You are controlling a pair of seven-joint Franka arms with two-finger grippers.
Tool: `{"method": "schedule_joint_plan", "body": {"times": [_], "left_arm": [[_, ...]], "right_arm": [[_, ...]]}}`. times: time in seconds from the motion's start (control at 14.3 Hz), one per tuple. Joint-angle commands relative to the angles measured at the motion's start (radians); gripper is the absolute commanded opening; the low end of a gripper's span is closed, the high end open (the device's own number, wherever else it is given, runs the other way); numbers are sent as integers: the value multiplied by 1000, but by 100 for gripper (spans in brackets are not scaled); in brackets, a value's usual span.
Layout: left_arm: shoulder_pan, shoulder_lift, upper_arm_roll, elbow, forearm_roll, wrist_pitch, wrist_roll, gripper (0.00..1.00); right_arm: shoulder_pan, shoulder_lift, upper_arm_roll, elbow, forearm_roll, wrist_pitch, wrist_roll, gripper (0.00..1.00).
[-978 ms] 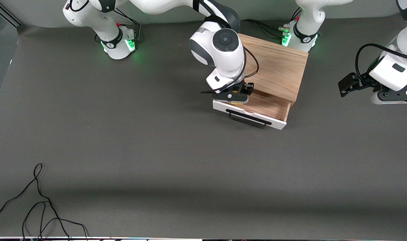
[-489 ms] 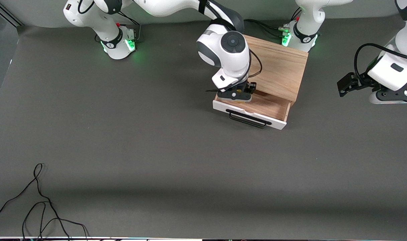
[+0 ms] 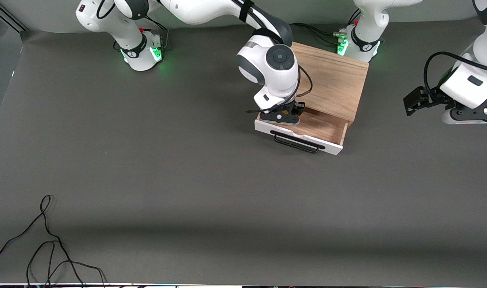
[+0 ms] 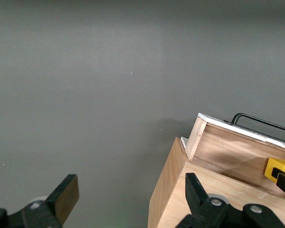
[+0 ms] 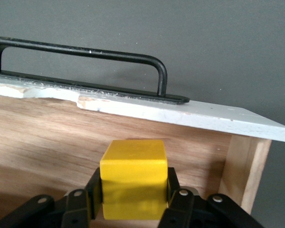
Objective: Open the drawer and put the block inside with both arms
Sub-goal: 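Lower the cube into the open drawer and open the right gripper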
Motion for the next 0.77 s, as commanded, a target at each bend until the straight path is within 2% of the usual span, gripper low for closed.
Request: {"method": "schedule_joint_plan", "body": {"times": [0.0, 0.21, 0.42, 0.56, 0.7], "left_arm": [[-2, 1, 3, 15, 6, -15, 11, 100], [-1, 3, 3, 15, 6, -14, 11, 100], [-4, 3, 3, 15, 6, -14, 11, 100], [-4, 3, 3, 15, 6, -12, 11, 100], [-7, 3, 3, 15, 6, -14, 11, 100]], "right_arm": [[5, 14, -8, 26, 7, 4, 36, 100], [2, -6, -11, 33, 6, 1, 85, 100], [-15, -76, -22, 29, 4, -13, 73, 100], [-65, -128, -40, 26, -6, -74, 42, 100], [-143, -213, -49, 3, -6, -171, -79, 100]]}}
